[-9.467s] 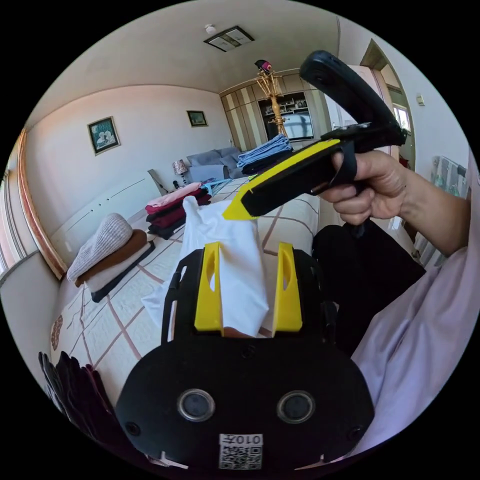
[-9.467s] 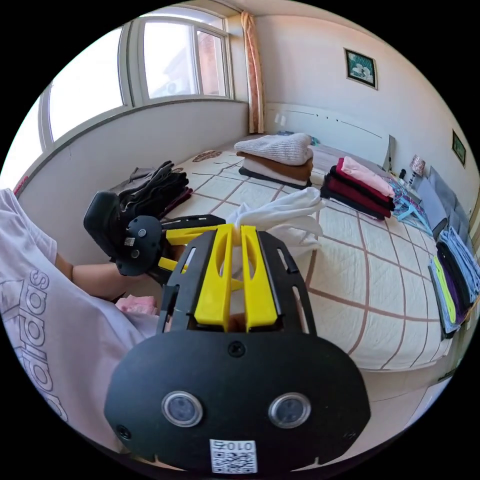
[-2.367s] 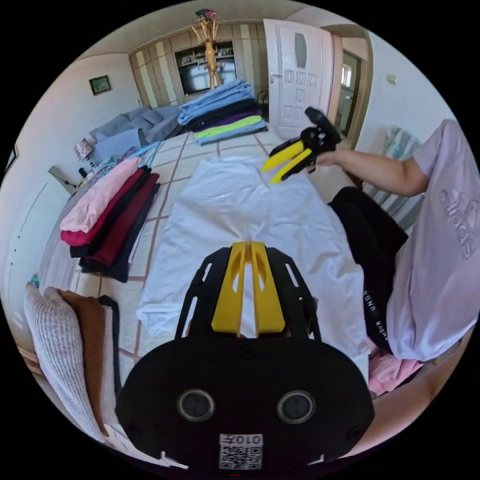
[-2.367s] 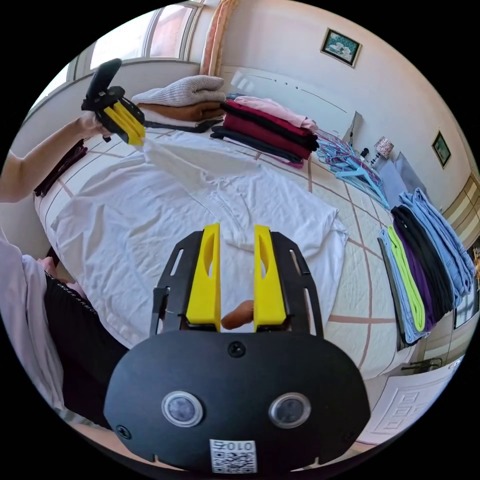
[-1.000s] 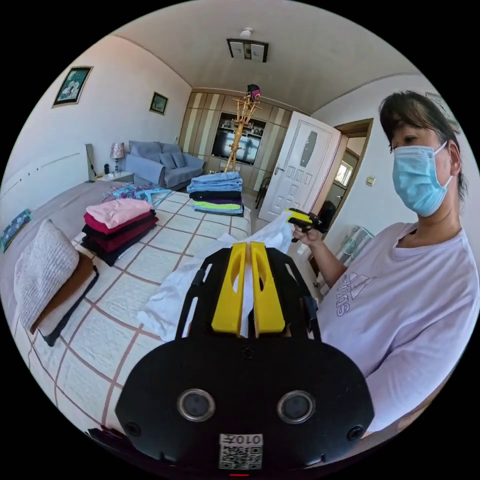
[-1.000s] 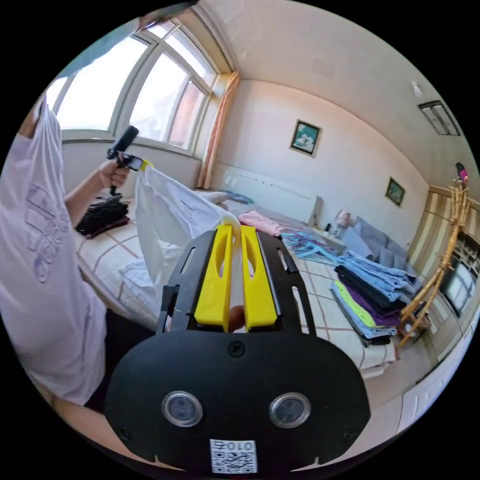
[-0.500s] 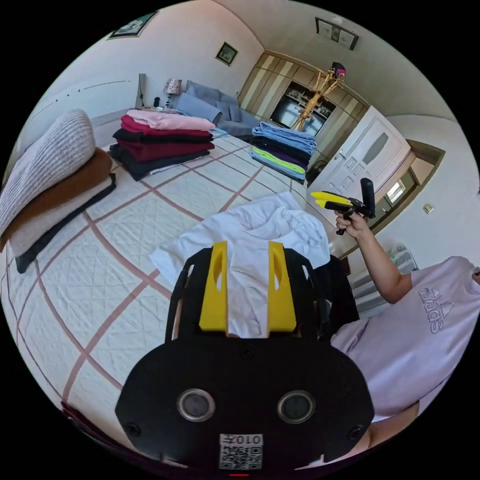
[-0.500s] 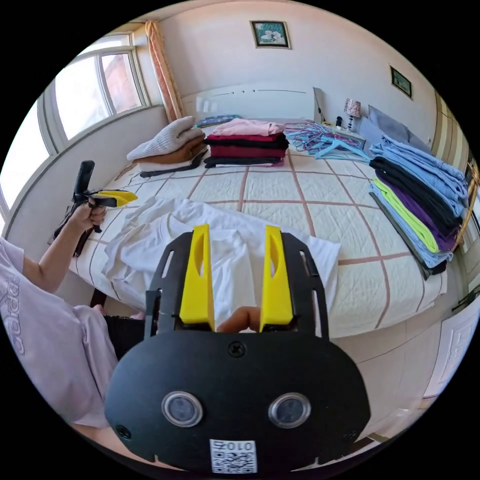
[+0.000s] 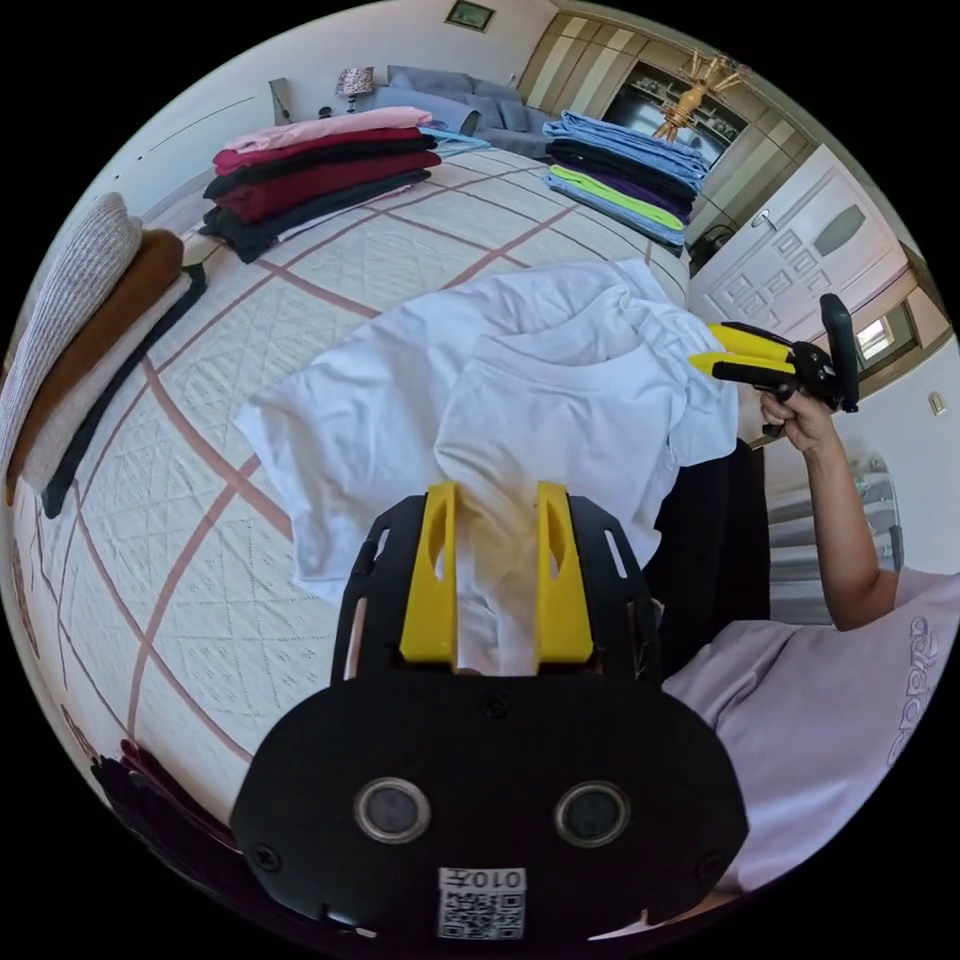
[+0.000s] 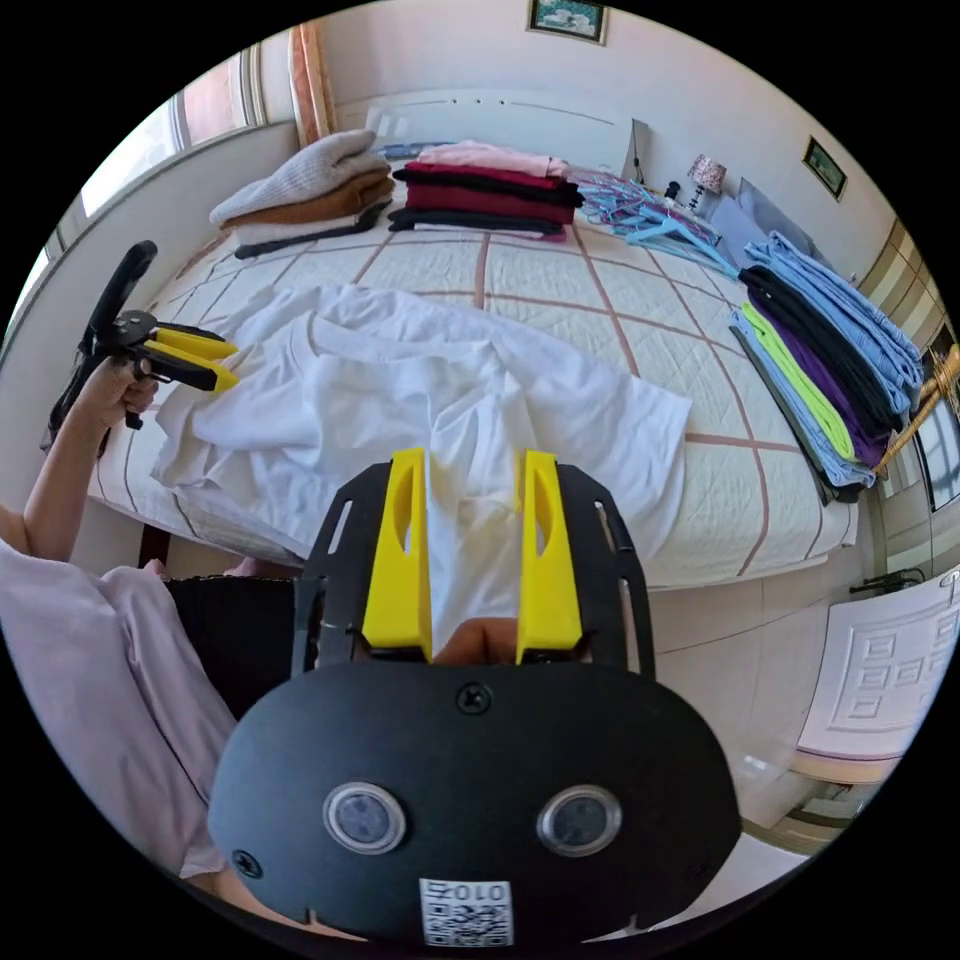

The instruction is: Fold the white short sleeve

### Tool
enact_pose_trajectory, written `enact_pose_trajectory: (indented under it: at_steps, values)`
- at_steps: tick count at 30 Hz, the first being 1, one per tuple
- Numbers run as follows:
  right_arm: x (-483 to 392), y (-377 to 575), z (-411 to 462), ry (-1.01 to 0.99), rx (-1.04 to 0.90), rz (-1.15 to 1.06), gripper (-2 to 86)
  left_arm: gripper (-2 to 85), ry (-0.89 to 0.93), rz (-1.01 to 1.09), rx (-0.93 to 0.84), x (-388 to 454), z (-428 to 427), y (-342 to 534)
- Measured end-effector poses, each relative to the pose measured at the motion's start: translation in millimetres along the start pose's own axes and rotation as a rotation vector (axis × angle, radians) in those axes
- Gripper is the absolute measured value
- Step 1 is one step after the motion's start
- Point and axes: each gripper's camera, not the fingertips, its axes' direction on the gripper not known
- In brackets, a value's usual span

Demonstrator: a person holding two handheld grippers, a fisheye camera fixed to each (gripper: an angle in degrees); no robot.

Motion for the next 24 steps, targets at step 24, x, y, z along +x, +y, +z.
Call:
enact_pose_trajectory:
  at_steps: [24]
  values:
    - [25,58,-33,-0.061,0.028,0.126,2.5,0.1,0.235,-0.025,0.108,-7,-66,21]
